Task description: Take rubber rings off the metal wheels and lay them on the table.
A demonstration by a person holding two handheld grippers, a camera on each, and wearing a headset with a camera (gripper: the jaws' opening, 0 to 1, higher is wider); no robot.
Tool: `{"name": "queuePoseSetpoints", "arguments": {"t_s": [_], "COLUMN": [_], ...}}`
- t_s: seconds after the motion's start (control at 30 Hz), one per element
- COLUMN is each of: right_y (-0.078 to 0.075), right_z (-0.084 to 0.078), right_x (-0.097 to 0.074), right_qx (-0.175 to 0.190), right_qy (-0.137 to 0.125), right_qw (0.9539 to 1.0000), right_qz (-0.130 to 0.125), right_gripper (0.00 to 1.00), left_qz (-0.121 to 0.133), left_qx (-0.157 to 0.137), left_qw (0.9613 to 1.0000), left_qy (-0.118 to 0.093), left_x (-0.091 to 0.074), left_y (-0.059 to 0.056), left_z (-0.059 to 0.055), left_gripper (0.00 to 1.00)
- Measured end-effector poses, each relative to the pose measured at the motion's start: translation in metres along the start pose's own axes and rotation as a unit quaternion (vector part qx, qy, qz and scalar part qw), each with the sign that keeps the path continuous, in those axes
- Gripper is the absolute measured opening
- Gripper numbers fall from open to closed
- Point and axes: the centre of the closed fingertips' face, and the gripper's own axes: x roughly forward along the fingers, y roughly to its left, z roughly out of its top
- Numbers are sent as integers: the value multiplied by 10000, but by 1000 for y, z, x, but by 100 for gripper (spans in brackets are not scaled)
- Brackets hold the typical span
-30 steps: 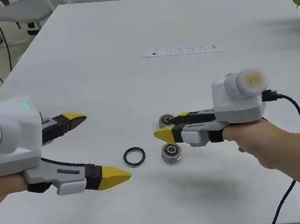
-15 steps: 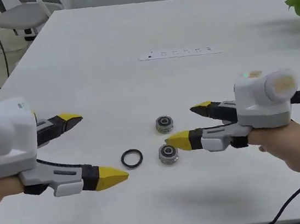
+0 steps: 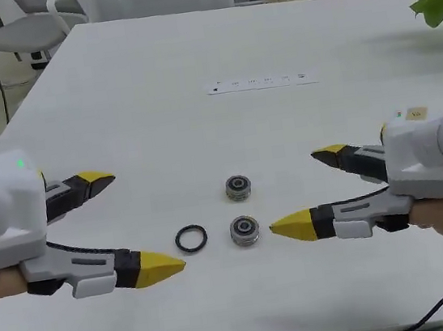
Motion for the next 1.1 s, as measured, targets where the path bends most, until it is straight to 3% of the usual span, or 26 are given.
{"name": "queuePoseSetpoints", "arguments": {"t_s": [0.53, 0.87, 1.1], "right_y": [8, 14, 14], "right_z": [-18, -20, -19], "right_x": [-28, -34, -39], "right_qx": [-362, -510, -532], "right_qy": [241, 291, 269], "right_qw": [9988, 9980, 9979], "right_qz": [-236, -251, -266], "right_gripper": [99, 99, 99], "left_qz": [222, 236, 243], "left_qx": [-57, -19, -61], "left_qw": [9997, 9997, 9997], "left_qy": [-55, -55, -60], "left_x": [-6, -7, -8], "left_y": [0, -14, -17], "left_z": [1, 1, 0], "left_gripper": [99, 99, 99]}}
